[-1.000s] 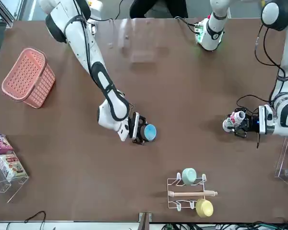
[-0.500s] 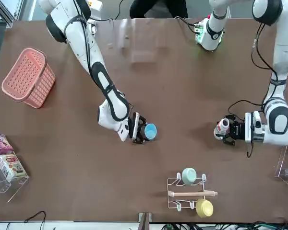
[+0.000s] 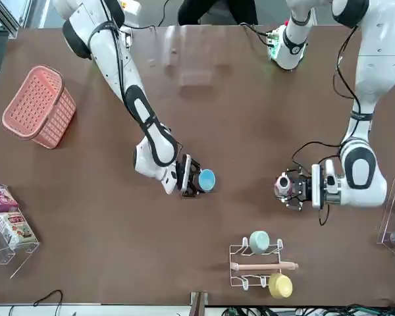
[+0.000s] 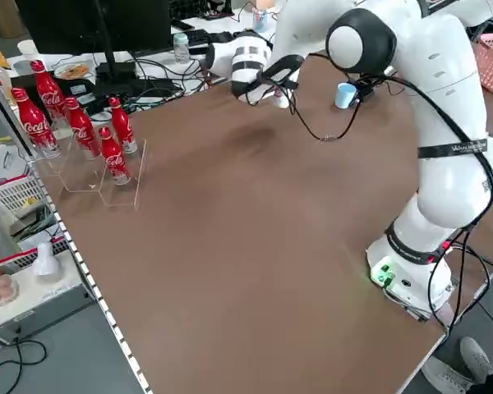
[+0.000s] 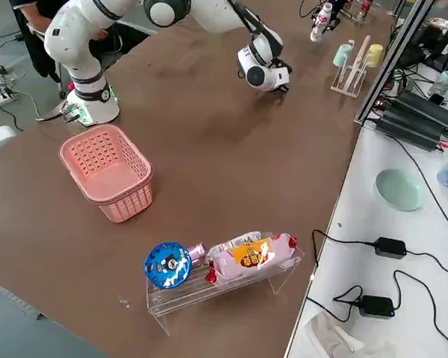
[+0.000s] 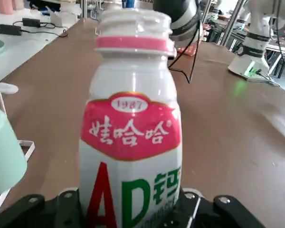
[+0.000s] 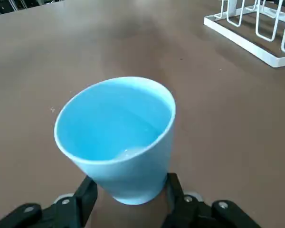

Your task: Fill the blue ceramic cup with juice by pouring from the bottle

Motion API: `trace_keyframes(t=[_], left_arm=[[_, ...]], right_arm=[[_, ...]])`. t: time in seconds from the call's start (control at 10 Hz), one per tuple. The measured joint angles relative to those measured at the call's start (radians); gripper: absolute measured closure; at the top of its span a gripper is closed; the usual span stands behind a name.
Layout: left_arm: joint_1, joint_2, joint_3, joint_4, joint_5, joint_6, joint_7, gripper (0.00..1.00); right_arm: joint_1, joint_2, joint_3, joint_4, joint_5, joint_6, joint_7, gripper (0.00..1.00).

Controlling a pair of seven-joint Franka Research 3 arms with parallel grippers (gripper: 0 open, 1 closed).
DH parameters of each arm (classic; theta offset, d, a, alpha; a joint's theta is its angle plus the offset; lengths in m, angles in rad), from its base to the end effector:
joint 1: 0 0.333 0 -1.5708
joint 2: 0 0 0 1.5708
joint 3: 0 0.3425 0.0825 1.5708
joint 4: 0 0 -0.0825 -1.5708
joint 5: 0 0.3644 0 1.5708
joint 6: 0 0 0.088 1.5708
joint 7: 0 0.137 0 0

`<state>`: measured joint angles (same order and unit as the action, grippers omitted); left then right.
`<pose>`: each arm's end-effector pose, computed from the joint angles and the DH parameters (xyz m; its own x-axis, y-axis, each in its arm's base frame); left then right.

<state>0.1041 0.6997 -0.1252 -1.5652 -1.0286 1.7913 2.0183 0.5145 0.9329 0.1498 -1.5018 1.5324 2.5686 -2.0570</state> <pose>0.6689 -0.0985 0.2634 0.1389 -0.4769 0.8679 -0.9797 0.0620 0.1908 0.5870 0.4356 0.1288 0.2160 0.5527 0.8049 0.9723 -0.1971 -0.1256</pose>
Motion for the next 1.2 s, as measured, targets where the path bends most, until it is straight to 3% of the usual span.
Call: trace_keyframes(t=[0.7, 1.2], left_arm=[[-0.247, -0.009, 0.02, 0.026, 0.006, 0.312, -0.229, 0.42], [-0.367, -0.013, 0.034, 0.052, 0.23, 0.413, -0.531, 0.42]], right_arm=[[0.0, 0.001, 0.0, 0.0, 0.014, 0.0, 0.0, 0.35], [0.0, 0.001, 0.0, 0.0, 0.015, 0.001, 0.0, 0.36]])
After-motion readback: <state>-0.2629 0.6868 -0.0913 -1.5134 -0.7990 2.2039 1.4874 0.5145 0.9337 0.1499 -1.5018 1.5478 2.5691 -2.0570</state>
